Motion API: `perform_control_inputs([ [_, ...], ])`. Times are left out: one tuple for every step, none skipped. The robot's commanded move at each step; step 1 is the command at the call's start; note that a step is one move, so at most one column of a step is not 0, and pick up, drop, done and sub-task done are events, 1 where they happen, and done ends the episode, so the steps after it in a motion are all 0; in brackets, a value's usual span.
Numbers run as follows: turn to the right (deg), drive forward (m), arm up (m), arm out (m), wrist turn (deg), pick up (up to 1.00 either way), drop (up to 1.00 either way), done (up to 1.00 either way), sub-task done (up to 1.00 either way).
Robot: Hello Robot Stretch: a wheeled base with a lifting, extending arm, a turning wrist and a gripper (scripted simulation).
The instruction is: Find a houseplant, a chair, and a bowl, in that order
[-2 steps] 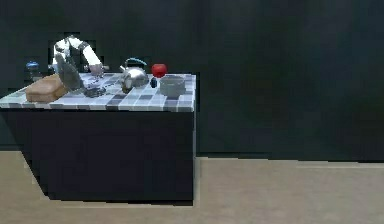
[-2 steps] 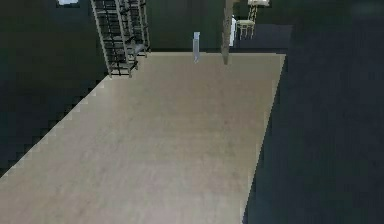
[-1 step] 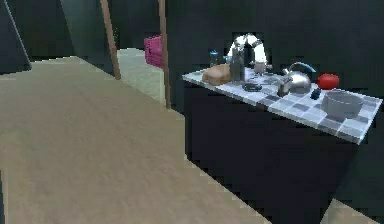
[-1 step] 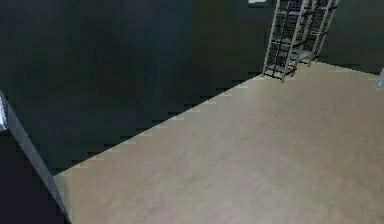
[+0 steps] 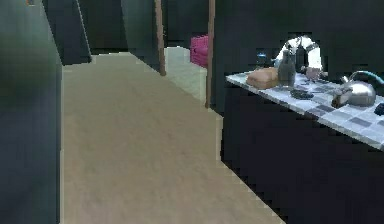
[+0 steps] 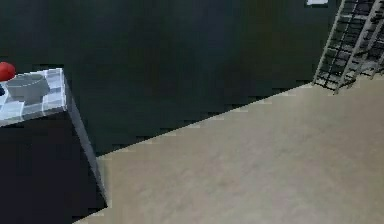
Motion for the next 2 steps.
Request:
perform_control_inputs([
  [0.0,1.0,0.0,0.0,0.0,0.0,0.0,0.0,0.0],
  [0.0,1.0,0.0,0.0,0.0,0.0,0.0,0.0,0.0],
])
